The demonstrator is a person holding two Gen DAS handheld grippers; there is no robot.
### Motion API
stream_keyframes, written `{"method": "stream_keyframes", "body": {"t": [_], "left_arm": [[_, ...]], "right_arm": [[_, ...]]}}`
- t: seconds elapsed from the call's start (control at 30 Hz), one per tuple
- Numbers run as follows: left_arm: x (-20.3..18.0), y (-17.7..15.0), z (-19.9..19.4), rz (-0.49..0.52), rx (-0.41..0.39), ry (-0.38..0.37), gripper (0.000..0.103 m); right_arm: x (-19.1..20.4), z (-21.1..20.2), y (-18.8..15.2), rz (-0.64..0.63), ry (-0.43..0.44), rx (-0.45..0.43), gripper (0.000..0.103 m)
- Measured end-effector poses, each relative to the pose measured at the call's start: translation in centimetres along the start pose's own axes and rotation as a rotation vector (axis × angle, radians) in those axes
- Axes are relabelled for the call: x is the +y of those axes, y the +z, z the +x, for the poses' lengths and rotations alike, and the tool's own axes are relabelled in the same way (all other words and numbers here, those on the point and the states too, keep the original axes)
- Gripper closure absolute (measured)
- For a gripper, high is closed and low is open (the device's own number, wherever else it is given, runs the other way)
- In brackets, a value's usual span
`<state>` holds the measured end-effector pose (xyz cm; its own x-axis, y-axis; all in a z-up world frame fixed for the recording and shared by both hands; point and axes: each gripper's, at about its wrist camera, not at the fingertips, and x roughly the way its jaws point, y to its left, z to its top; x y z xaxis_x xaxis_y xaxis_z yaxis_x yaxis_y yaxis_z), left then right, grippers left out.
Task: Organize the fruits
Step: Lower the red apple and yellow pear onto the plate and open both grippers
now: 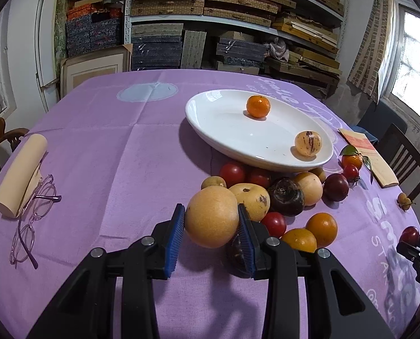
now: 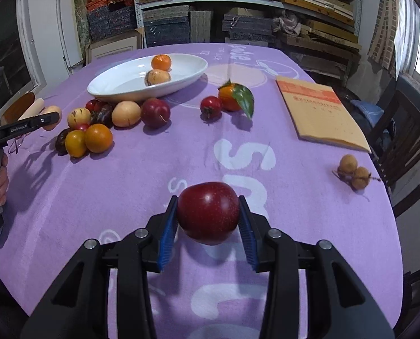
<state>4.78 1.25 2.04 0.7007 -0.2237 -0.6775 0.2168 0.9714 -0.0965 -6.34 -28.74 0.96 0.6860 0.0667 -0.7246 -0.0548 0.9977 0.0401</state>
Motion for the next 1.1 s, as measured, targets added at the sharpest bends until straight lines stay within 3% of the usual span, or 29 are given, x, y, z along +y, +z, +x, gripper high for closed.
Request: {"method": "stream_keyframes", "body": {"t": [0.3, 0.6, 1.0, 1.1], "left_arm": [[-1.8, 4.4, 1.0, 0.006, -0.038, 0.014, 0.066], [-3.4, 8.2, 5.0, -0.007, -0.017, 0.017, 0.066], [-3.5, 10.4, 10.8, -0.015, 0.054, 0.048, 0.064], [-3.6, 10.5, 10.9, 0.0, 0.051, 0.049, 0.063]], "right_arm": [[4.4, 2.1, 10.3, -0.058, 0.092, -0.113, 0.063], [5.3, 9.6, 18.1, -0.008, 0.116, -0.085, 0.063], [5.7, 17.1, 21.2, -0.009, 0.113, 0.011, 0.062], [5.9, 17.1, 21.1, -0.019, 0.106, -0.005, 0.055]]}}
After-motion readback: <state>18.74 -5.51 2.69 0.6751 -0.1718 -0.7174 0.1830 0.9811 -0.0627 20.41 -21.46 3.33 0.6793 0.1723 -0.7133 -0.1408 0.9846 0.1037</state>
